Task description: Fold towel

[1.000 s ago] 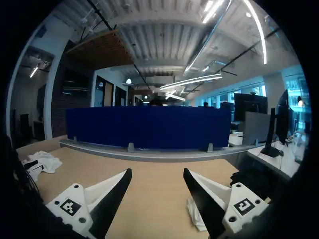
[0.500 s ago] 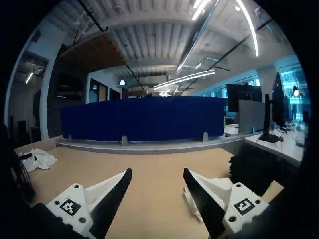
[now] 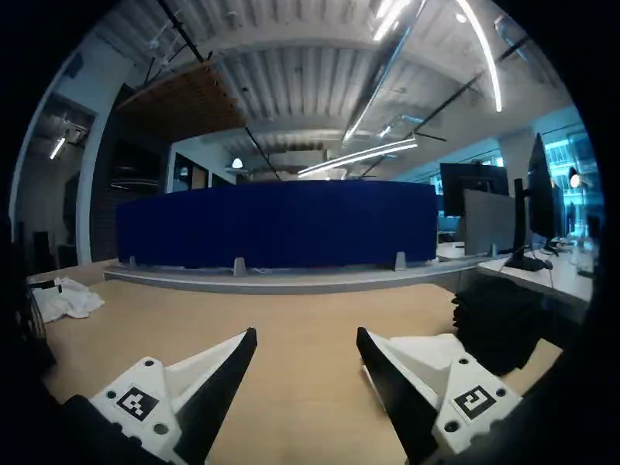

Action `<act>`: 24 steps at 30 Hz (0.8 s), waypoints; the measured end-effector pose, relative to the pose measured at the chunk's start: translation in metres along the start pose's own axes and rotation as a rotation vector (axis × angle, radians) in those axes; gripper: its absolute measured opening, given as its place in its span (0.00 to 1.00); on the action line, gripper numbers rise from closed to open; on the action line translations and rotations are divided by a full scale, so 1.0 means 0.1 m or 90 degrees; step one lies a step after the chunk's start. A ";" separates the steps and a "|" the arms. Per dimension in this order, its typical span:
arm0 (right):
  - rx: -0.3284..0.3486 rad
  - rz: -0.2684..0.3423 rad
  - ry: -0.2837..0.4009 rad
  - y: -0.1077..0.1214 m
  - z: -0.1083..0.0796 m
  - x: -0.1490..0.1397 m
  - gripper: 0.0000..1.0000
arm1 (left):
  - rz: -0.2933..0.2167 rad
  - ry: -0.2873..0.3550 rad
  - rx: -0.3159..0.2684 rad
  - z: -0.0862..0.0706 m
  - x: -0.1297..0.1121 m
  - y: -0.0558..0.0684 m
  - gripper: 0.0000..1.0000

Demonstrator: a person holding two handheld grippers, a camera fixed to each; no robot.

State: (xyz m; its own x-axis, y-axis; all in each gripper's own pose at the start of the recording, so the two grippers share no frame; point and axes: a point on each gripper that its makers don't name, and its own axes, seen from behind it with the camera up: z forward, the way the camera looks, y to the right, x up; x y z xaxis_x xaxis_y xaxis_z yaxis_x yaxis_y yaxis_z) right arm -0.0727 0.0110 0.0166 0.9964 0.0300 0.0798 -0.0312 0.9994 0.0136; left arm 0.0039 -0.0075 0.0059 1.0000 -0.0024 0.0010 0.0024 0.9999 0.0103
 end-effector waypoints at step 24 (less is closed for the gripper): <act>-0.003 -0.002 0.014 -0.04 0.00 -0.12 1.00 | 0.000 0.000 0.000 0.00 0.01 0.01 0.94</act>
State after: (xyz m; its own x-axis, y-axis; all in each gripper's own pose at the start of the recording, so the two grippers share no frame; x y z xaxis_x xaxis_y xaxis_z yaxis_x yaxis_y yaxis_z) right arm -0.0842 0.0063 0.0158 0.9980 0.0269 0.0580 -0.0275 0.9996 0.0098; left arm 0.0044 -0.0070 0.0057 1.0000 -0.0026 0.0011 0.0026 0.9999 0.0102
